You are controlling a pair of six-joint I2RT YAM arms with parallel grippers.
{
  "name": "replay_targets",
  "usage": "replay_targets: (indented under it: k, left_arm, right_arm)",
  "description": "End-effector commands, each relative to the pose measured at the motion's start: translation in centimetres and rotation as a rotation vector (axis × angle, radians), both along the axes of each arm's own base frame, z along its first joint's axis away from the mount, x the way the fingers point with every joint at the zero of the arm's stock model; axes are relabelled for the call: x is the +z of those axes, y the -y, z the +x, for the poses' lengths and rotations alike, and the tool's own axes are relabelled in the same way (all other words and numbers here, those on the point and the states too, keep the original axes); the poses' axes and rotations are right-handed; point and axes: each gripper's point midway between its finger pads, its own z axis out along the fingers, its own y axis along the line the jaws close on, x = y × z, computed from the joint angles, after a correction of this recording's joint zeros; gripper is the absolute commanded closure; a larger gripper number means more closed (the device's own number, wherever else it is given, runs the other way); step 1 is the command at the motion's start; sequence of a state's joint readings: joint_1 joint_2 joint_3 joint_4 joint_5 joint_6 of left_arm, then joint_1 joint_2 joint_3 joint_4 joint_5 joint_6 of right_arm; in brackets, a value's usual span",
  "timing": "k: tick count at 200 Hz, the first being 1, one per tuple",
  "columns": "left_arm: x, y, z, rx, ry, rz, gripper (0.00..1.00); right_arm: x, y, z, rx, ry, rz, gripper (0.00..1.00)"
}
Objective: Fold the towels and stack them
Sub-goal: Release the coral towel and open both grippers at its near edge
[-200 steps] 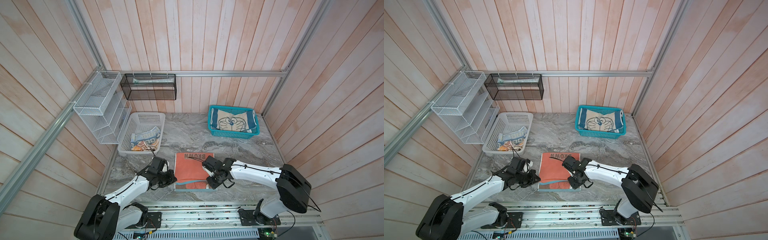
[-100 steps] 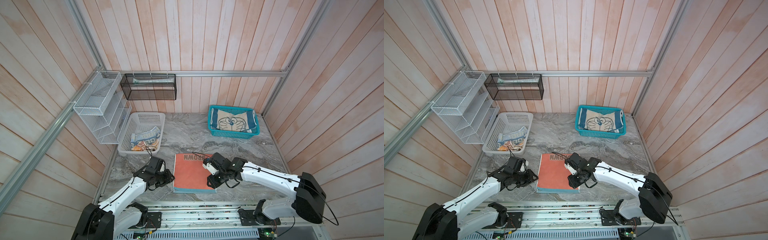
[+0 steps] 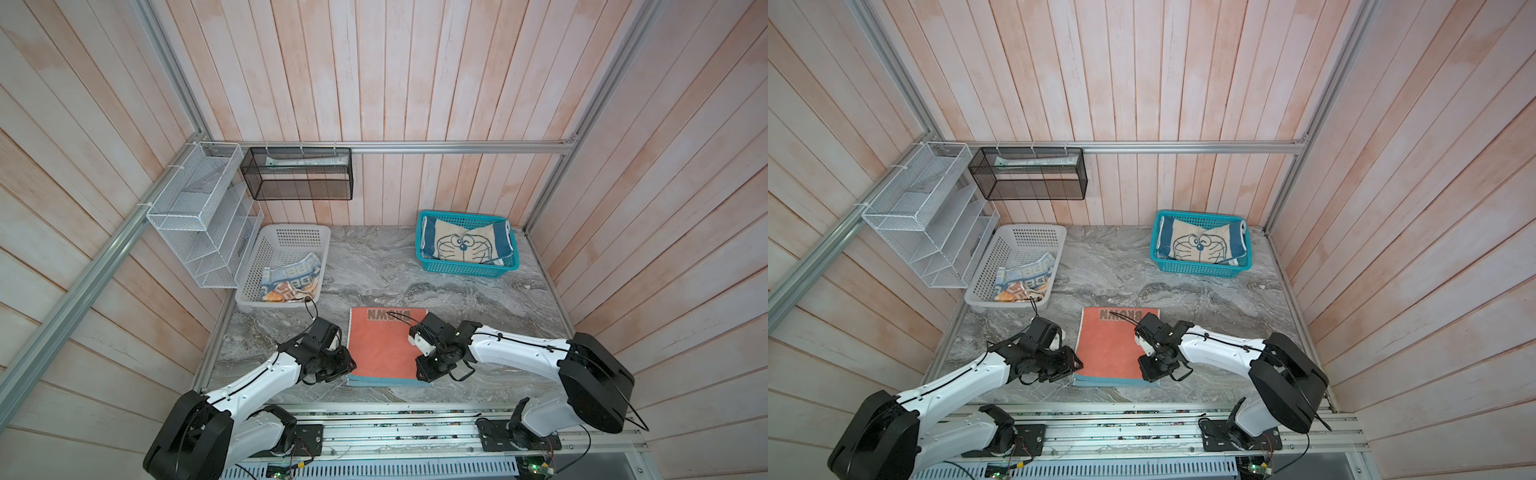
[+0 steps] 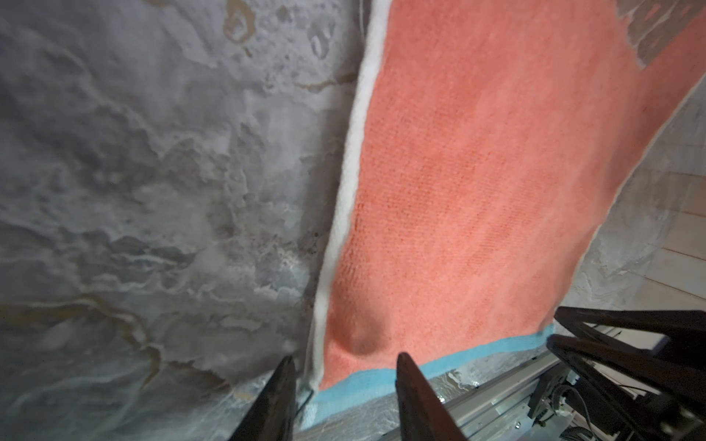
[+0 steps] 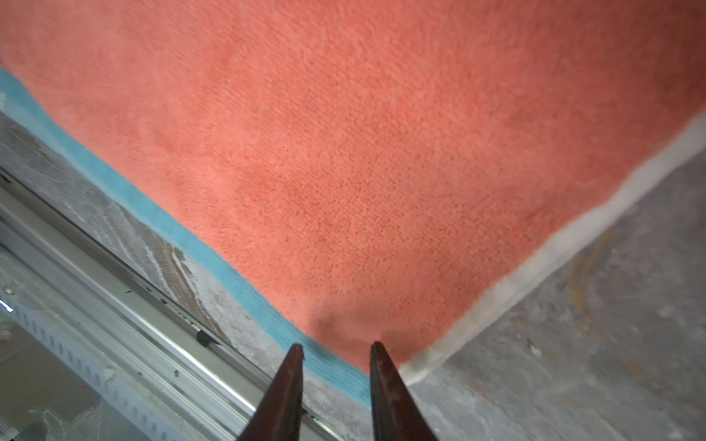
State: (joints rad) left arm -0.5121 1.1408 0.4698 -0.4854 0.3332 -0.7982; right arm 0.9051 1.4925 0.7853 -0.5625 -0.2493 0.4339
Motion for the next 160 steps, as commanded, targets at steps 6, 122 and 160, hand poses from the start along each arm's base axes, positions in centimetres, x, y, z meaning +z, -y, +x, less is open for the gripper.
replay_targets:
  k: [6, 122, 160]
  left_arm:
    - [-0.9, -0.4, -0.6, 0.014, -0.017, 0.016, 0.56]
    - [3.1, 0.4, -1.8, -0.003, -0.045, -0.057, 1.00]
    - [0.8, 0.2, -4.4, -0.002, -0.166, -0.067, 1.00]
  right_arm:
    - [-0.9, 0.1, -0.2, -0.014, -0.013, 0.004, 0.68]
    - [-2.6, 2.9, -0.5, -0.055, -0.026, -0.121, 0.70]
    - [-1.0, 2.7, 0.2, -0.058, 0.007, -0.107, 0.70]
